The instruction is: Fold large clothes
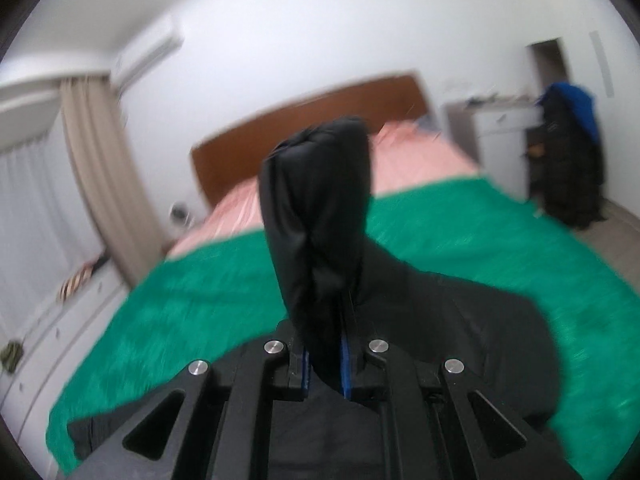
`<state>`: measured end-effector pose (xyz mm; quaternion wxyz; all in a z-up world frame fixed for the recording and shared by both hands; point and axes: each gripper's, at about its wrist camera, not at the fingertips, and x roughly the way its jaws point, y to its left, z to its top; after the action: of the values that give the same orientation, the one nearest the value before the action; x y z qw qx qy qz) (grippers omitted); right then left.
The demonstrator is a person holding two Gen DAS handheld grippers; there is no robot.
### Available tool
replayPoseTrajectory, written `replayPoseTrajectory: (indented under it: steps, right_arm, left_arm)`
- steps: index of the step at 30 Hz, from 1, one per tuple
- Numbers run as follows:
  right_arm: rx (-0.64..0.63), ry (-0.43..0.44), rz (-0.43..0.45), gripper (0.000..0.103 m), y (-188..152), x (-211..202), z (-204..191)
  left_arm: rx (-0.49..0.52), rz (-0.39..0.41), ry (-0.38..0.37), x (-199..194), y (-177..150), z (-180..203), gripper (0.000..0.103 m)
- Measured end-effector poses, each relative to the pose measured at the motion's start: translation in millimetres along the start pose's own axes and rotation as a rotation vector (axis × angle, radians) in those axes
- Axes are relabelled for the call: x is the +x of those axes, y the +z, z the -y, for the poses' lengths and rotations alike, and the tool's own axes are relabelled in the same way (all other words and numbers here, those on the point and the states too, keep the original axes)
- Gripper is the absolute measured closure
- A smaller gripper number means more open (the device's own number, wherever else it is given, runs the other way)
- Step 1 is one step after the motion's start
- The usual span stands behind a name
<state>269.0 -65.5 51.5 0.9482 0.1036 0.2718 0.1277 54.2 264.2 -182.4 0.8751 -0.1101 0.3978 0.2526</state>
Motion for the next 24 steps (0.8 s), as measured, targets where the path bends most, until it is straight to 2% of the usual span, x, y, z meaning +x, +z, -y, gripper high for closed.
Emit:
replayPoseTrajectory:
  steps: [1,2,3,4,6,10,15,16,19,24]
  right_arm:
    - [-0.007,0.011,-0.046,0.083,-12.3,18.2,-9.5]
    - [-0.014,0.042,-0.129,0.074,-30.1,44.9,-23.0]
    - [-0.011,0.067,-0.198,0.041,-44.0,62.8,-28.0]
    - [0.000,0.084,-0.277,0.019,-54.6,87.0,-28.2]
    - [0.023,0.083,-0.368,0.019,-76.3,110.8,-29.9]
    - [0.036,0.125,-0.372,0.019,-118.3,85.2,-27.9]
    - [0.037,0.190,-0.325,0.015,-144.2,13.5,-13.1]
    - [0.033,0.195,-0.319,0.014,-140.6,6.9,-2.4]
    - [0.004,0.210,-0.300,0.014,-143.7,-22.7,-2.1]
    - [-0.137,0.208,-0.257,0.014,-159.1,-63.3,-6.5]
  left_arm:
    - [0.000,0.000,-0.001,0.0,-0.1,-0.5,0.000]
    - [0.000,0.000,0.000,0.1,0.0,-0.9,0.000]
    - [0.000,0.001,0.001,-0.2,-0.2,-1.4,0.000]
    - [0.000,0.002,0.003,0.0,-0.5,-1.0,0.000]
    - [0.000,0.002,0.005,0.0,-1.4,-0.2,0.000]
    - [0.000,0.005,0.007,-0.4,-3.5,1.1,0.000]
    - [0.003,0.015,0.017,-0.1,-5.8,4.5,0.000]
    - [0.004,0.017,0.019,-0.3,-6.6,5.3,0.000]
    - [0.006,0.025,0.031,-0.8,-9.3,8.8,0.000]
    - [0.011,0.037,0.047,-3.2,-13.2,12.8,0.000]
